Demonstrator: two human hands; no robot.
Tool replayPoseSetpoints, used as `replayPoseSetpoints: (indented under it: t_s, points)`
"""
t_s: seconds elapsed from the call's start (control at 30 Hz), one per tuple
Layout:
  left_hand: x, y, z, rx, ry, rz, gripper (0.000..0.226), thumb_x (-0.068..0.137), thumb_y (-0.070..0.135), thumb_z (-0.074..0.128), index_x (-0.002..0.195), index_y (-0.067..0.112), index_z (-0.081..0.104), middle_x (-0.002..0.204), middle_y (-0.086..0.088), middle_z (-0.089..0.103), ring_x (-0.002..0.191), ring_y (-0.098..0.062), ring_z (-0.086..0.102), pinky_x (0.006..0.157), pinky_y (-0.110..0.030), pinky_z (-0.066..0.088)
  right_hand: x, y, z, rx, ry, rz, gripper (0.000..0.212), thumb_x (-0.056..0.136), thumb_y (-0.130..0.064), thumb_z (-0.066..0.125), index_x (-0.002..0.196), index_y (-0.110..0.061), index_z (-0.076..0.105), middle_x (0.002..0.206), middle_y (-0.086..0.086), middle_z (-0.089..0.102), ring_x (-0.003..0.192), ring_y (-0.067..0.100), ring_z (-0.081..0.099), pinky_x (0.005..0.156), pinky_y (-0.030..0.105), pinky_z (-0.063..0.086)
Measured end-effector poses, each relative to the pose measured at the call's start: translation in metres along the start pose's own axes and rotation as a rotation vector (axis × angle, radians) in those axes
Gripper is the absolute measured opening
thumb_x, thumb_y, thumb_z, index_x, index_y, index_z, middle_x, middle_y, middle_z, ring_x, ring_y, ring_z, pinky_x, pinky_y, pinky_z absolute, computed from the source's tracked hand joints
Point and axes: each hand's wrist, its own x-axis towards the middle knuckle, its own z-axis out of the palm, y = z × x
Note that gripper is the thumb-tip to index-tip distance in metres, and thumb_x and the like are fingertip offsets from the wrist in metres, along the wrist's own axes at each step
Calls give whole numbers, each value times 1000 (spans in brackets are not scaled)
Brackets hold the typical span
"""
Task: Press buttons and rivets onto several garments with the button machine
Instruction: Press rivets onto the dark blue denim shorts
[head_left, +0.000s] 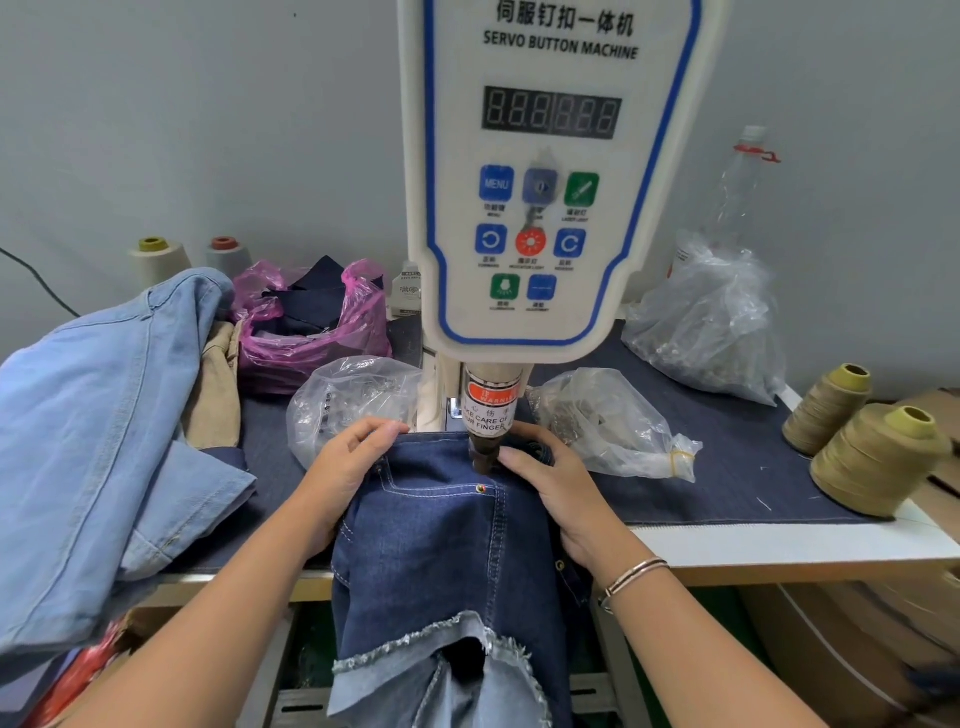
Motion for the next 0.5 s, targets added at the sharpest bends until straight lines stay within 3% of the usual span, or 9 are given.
replayPoseSetpoints:
  t_s: [0.1,0.2,0.27,0.33,0.43,0.5]
  points:
    - [-2,4,1,2,-49,23,24,95,25,52,88,28,74,93,0,74,86,-14,70,69,-20,53,-9,-7,-4,111,-54,105,15,90,-23,61,98,-24,74,102,1,74,97,13,68,71,16,52]
    - [-10,12,5,37,-174,38,24,90,7,57,83,25,72,84,0,72,76,-12,68,65,-17,52,-24,-10,-12,116,-131,241,20,92,-29,57,100,-22,74,104,5,73,97,18,68,75,25,52]
    - [-13,16,5,67,-228,30,23,90,1,56,84,19,70,85,-5,70,76,-15,65,68,-19,52,-35,-10,-18,38,-215,243,18,94,-20,55,98,-19,73,102,7,72,95,19,67,81,28,51]
    - [-14,20,3,103,-239,33,27,90,-7,51,81,11,67,82,-4,70,75,-13,64,68,-18,50,-44,-13,-25,-197,-240,131,16,94,-15,56,95,-20,71,97,3,72,92,15,66,82,23,50]
    - [-13,21,-5,199,-129,112,35,88,-17,48,69,7,65,67,5,66,66,-3,58,63,-9,43,-48,-26,-43,-472,21,-198,11,88,-14,64,89,-23,70,86,-7,69,83,6,61,73,13,46]
    - [-14,17,-8,276,-65,174,35,86,-15,53,66,12,66,66,3,64,66,-7,55,64,-12,41,-40,-39,-62,-710,300,-422,6,87,-20,66,83,-23,70,90,-7,62,86,7,56,75,18,42]
